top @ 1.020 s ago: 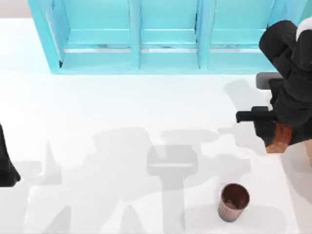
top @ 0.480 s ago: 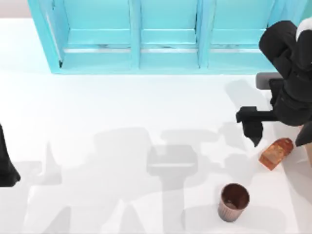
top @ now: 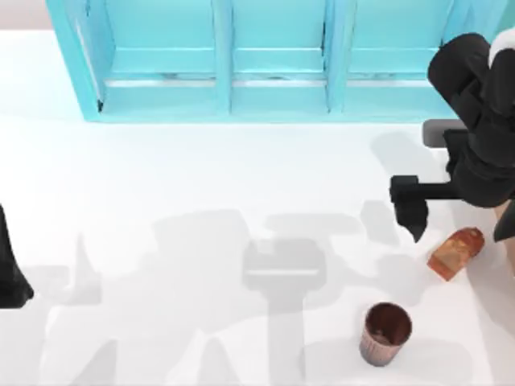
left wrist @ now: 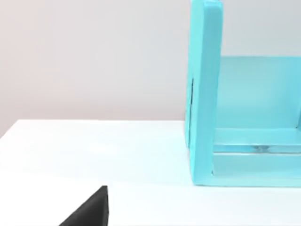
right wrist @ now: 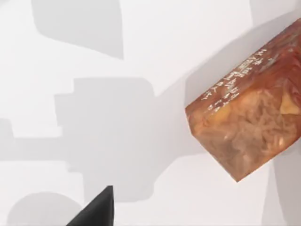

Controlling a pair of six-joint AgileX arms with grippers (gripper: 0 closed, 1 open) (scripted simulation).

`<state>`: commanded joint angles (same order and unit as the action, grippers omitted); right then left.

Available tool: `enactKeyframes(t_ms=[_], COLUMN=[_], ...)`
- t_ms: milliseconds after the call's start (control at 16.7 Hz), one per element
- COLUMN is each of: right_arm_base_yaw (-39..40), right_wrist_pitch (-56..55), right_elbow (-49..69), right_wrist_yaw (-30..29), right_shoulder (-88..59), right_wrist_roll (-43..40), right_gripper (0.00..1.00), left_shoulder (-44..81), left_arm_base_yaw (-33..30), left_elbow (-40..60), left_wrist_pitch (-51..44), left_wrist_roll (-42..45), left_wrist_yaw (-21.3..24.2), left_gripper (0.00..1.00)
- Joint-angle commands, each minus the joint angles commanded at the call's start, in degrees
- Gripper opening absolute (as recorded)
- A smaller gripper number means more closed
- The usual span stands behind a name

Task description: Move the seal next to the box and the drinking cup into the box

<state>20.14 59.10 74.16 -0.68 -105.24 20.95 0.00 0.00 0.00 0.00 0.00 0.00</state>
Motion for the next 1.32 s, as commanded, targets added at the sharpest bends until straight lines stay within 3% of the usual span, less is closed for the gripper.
enactKeyframes(t_ms=[660,1020,1320], right_arm_base_yaw=[-0.2,0.7,9.9], right_wrist_pitch=[22.0,21.4,15.6], right_elbow=[19.5,18.7,7.3], right_wrist_yaw=[0.0,0.1,0.3], right_shoulder=[2.4,2.7,8.2], right_wrist_roll=[-0.3,0.6,9.2], right_gripper=[1.0,1.0,1.0], left_shoulder=[0.0,0.0,0.0], left_arm_base_yaw=[0.0,0.0,0.0], left_elbow=[0.0,0.0,0.0], left_wrist_pitch=[0.0,0.0,0.0], left_wrist_roll=[0.0,0.0,0.0], left_wrist_yaw=[0.0,0.0,0.0], left_gripper=[1.0,1.0,1.0])
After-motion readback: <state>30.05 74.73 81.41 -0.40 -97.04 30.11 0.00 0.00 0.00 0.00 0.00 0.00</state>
